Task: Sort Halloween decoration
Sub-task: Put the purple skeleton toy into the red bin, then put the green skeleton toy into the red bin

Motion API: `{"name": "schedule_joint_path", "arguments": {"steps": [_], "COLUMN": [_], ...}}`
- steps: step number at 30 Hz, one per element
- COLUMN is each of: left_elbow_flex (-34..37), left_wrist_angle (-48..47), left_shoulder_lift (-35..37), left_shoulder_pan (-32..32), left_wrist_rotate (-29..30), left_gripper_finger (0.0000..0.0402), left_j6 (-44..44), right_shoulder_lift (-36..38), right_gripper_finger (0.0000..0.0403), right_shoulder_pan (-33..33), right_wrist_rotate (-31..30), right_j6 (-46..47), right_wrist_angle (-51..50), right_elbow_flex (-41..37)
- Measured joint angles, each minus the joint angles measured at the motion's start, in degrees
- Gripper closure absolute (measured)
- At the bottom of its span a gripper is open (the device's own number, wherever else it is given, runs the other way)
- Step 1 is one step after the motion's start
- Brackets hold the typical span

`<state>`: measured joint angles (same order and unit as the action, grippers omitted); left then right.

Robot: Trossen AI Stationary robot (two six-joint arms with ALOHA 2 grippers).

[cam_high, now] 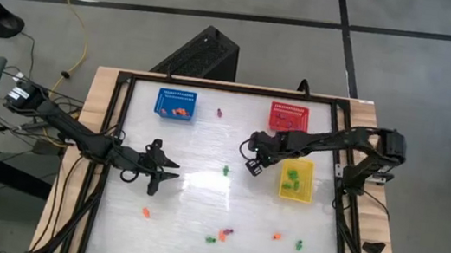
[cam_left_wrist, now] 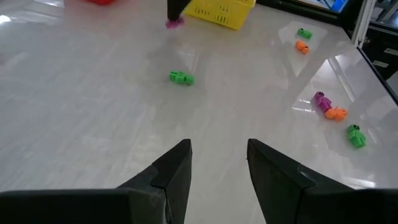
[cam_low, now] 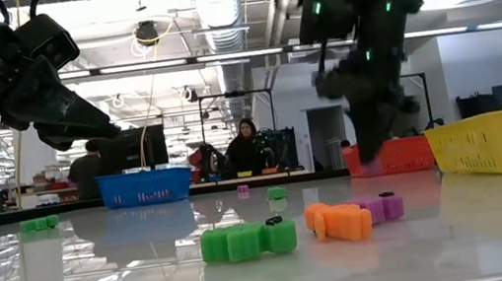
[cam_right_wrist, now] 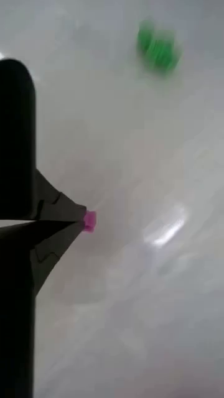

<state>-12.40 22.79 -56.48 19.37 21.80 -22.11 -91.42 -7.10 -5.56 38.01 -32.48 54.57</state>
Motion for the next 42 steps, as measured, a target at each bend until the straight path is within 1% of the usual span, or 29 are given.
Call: {"name": "schedule_joint_path", "arguments": {"steps": [3,6,9,12,14,17,20,22,29,34,36,38,42], "left_elbow_flex": [0.00,0.00,0.00,0.00,0.00,0.00,0.00,0.00,0.00,0.00,0.00,0.00,0.00], "left_wrist_angle": [-0.40,-0.61,-0.62,-0.63,-0.62,-0.62,-0.64,-0.64,-0.82,-1.60,-1.76,-1.90,-2.16], "left_shoulder_lift": [0.01,0.02,0.02,0.00,0.02,0.01,-0.01,0.02,0.00,-0.01,-0.01,0.01,0.01], "left_shoulder_pan": [-0.01,0.00,0.01,0.01,0.01,0.01,-0.01,0.00,0.00,0.01,0.00,0.00,0.00], "left_wrist_rotate": [0.00,0.01,0.00,0.00,0.00,0.00,0.00,0.00,-0.12,-0.15,-0.17,-0.17,0.04], "left_gripper_finger": [0.0258,0.0258,0.0258,0.0258,0.0258,0.0258,0.0258,0.0258,0.0258,0.0258,0.0258,0.0258,0.0258], "left_j6": [0.00,0.00,0.00,-0.02,-0.04,-0.07,-0.07,-0.09,-0.11,-0.76,-1.00,-1.06,-1.06], "right_shoulder_lift": [4.44,8.94,12.79,14.75,14.95,13.23,11.00,9.71,8.78,10.54,11.86,12.99,12.94], "right_gripper_finger": [0.0382,0.0381,0.0381,0.0381,0.0381,0.0381,0.0375,0.0364,0.0314,0.0289,0.0282,0.0279,0.0280], "right_shoulder_pan": [-1.52,-4.35,-8.43,-13.84,-17.67,-22.57,-25.74,-26.79,-27.86,-28.24,-27.37,-24.65,-13.57], "right_wrist_rotate": [-0.44,-2.71,-6.00,-8.95,-9.01,-8.07,-7.60,-6.96,-6.52,-6.25,-4.68,-3.19,-3.76], "right_j6": [-1.26,-3.25,-5.47,-8.05,-9.48,-11.47,-11.53,-11.55,-12.98,-13.61,-12.36,-11.12,-8.40], "right_wrist_angle": [-0.06,-0.28,-0.40,0.00,0.00,-0.09,0.20,0.08,0.19,0.19,0.24,0.50,6.84], "right_elbow_flex": [0.02,0.01,0.02,0.02,0.04,0.04,0.04,0.04,0.04,0.04,0.07,0.07,-1.90]}}
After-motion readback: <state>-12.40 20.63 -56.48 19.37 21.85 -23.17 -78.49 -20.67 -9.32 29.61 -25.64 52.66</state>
